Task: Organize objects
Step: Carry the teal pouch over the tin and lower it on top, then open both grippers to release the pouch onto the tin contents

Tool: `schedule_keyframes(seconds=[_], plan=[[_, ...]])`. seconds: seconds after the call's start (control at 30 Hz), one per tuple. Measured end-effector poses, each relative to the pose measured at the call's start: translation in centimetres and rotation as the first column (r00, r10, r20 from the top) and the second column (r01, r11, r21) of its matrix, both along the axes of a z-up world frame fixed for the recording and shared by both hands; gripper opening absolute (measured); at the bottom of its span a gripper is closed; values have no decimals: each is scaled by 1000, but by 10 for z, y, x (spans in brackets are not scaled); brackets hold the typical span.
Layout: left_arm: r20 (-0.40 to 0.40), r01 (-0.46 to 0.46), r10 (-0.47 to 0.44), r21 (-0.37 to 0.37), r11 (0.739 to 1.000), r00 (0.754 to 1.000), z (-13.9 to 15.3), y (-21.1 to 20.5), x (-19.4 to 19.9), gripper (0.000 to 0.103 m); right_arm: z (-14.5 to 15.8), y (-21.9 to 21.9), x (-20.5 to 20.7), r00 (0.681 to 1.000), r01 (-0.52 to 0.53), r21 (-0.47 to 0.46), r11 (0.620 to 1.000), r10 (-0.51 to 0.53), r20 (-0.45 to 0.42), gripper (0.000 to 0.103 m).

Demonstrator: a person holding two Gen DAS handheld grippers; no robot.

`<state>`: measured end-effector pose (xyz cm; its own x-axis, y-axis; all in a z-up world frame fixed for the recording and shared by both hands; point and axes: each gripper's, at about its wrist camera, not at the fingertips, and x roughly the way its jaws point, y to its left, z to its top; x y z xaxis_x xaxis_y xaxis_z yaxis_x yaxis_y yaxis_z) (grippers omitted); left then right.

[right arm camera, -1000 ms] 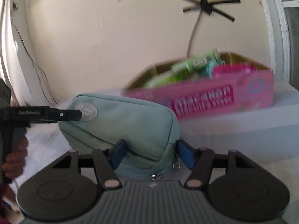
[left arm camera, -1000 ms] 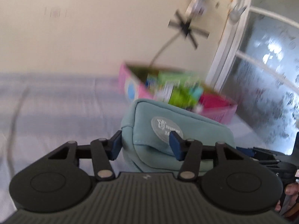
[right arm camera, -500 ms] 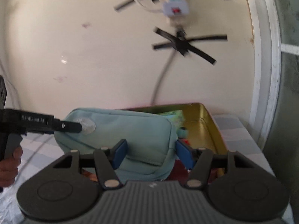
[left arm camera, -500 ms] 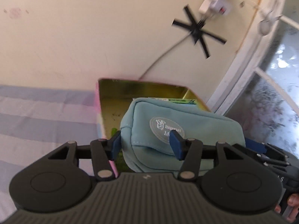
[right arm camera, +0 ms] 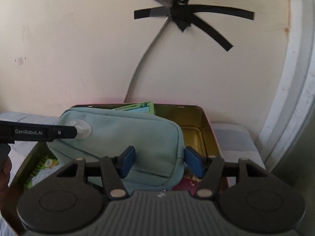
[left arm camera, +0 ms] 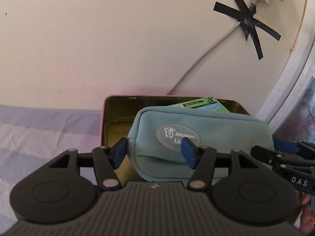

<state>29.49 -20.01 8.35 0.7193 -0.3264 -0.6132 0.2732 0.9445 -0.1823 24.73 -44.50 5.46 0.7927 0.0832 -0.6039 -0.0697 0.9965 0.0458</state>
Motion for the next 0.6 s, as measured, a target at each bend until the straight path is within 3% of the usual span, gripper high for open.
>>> schedule_keyframes(seconds=[0.1,0.27,0.37,0.6], plan=[[37,16,-18,45,999,999,7,1,-11,71,3,-3,-12,999,4,51,999,-7,43,65],[147,25,-39,95,995,988,23,8,-54,72,14,-5,-54,990,30,118,993,-46,131,65],[196,26,-47,110,994,980,32,13,-86,80,19,2,-92,980,27,152,988,-56,189,67],[280,50,-94,161,986,955,41,24,-160,80,18,21,-181,941,52,252,966,-132,313,75]])
